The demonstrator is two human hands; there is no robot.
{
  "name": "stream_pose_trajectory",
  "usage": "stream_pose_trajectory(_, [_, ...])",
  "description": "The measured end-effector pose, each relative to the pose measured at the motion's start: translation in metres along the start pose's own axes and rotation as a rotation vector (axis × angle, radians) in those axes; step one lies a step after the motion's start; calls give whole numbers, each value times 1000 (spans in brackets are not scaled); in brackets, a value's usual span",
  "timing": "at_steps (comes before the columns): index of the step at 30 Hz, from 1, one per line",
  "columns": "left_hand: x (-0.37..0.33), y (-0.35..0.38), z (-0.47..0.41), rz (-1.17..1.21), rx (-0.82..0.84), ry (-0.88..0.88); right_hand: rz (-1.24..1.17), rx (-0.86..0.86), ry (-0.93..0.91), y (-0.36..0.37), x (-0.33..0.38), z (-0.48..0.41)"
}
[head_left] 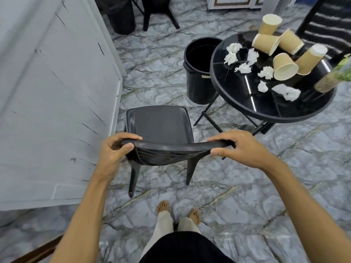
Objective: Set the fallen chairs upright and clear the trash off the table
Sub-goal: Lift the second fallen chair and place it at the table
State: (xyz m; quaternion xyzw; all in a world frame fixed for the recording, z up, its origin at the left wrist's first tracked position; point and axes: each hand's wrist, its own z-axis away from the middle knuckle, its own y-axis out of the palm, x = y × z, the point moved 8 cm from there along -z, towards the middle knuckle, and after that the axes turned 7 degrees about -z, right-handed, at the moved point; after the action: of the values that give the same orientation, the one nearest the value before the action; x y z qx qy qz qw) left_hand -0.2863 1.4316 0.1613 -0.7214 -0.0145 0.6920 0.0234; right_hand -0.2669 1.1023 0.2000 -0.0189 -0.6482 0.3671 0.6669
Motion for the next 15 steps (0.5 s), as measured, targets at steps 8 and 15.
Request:
stream_pose_trajectory(8, [10, -68, -9, 209, -12, -58, -68, -12, 104, -1, -24, -34])
stream_pose_trajectory(15, [23, -116, -17, 271, -63, -68, -182, 37, 170, 15, -24, -75])
